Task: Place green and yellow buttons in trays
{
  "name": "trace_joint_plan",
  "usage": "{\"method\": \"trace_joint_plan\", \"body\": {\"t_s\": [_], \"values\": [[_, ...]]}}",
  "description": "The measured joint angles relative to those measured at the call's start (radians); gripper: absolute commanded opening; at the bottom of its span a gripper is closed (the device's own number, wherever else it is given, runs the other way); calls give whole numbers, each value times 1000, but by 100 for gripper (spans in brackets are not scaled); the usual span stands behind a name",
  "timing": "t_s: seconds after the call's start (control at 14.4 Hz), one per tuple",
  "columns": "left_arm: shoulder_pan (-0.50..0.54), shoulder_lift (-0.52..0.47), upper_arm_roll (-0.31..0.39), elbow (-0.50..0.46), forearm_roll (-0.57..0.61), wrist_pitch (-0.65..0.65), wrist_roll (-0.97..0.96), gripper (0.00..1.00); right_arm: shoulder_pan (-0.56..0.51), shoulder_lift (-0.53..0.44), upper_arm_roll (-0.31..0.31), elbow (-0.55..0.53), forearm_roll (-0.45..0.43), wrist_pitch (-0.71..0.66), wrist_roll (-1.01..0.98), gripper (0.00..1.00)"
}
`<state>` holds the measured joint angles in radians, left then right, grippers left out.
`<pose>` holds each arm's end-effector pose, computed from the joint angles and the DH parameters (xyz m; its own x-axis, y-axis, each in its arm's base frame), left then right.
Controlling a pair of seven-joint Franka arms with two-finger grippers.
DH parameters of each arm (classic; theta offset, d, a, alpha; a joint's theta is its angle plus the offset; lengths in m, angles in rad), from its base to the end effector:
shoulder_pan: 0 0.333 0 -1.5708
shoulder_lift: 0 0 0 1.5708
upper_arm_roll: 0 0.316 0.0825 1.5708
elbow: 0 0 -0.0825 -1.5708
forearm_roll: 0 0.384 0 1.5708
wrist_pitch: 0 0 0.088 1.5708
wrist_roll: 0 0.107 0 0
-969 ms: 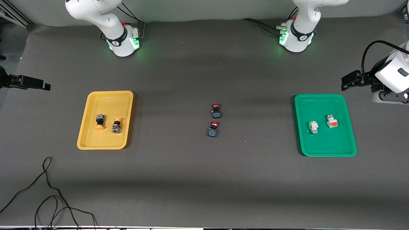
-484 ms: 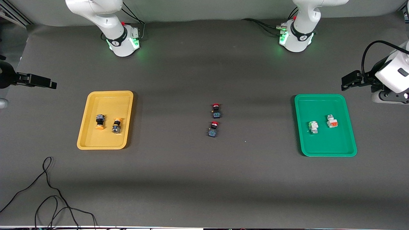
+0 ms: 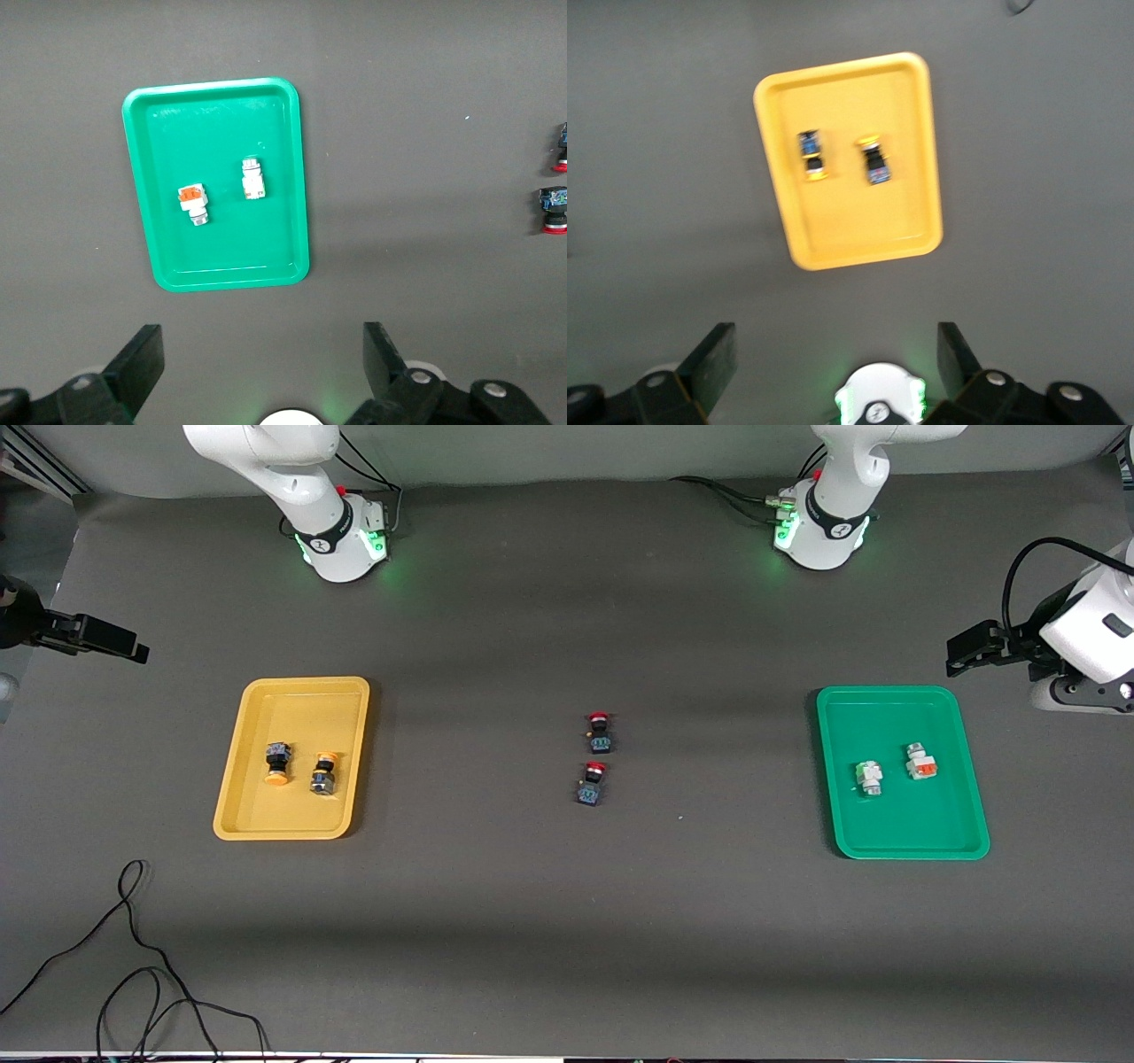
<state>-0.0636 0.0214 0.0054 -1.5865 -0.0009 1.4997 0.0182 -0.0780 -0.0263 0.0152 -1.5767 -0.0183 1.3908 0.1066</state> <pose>0.5510 -0.0322 0.5995 0.9912 -0.0760 -0.1080 -0.0762 -0.9971 0.0027 0.5251 -0.0351 0.6218 0.9728 -0.1711 -0.1560 -0.1676 -0.9852 0.0355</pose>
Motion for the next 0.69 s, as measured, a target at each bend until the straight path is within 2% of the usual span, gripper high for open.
{"method": "trace_joint_plan", "body": {"t_s": [0.35,0.69], "values": [[0,0,0,0,0,0,0,100,0,-31,10,15,-24,131,0,100],[0,0,0,0,0,0,0,100,0,-58,27,63,-21,90,0,100]]}}
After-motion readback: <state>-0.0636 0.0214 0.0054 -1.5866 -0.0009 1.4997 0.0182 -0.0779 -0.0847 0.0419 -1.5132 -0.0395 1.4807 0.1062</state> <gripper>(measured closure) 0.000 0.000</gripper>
